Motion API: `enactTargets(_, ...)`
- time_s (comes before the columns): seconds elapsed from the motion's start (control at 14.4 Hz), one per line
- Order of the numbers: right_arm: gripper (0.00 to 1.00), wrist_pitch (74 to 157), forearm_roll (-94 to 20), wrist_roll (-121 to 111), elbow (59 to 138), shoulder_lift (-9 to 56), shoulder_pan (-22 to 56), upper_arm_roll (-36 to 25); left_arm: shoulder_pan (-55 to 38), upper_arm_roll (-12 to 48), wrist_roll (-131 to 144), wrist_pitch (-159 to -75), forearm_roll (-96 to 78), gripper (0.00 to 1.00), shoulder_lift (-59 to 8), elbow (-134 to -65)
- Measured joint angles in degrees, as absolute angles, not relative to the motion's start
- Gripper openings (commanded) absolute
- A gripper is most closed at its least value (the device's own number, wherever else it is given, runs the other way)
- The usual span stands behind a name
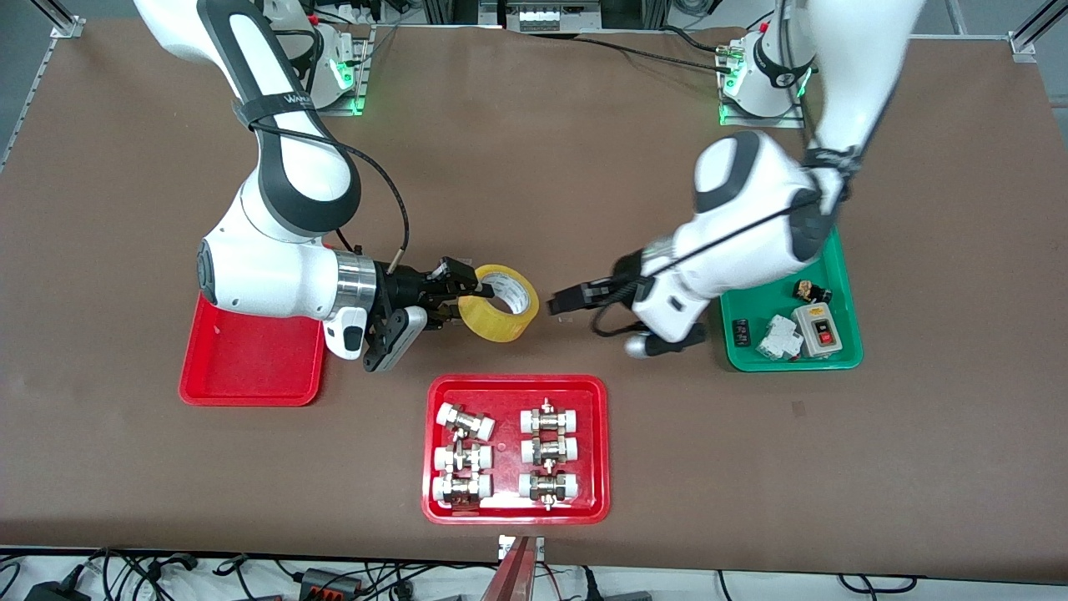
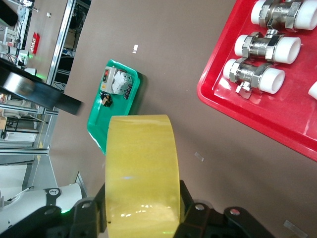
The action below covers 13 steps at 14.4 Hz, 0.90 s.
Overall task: Left arm passes tape to right arm into tray
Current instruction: 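Carry the tape with the right gripper while the left gripper withdraws, then lower the tape into the empty red tray with the right gripper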
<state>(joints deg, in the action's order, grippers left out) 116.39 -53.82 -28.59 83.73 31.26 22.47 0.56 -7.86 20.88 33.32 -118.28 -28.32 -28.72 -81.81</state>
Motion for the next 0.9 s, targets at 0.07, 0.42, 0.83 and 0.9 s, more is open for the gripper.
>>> enactTargets(0.07,0.38,116.39,-53.82,-28.63,83.73,31.26,22.47,0.56,-5.21,20.88,33.28,-112.93,-28.31,1.0,-27.45,-81.59)
enactTargets(0.42,0.38,115.93,-53.73,-28.64,84.66,31.59,21.79,-0.51,2.86,20.91,24.38,-85.49,-17.6,1.0,-25.15,-73.93)
enactTargets(0.83,0.38,111.27,-50.46,-28.14,87.93,32.32,7.13,-1.87,5.72,21.01,17.66,-73.32,-3.07,1.0,-22.76,-72.17)
enactTargets(0.9,0.38,110.46,-48.32,-26.78,88.58,32.45,3.75,-1.92,5.71,21.02,17.62,-72.57,-0.58,1.0,-22.21,-72.17)
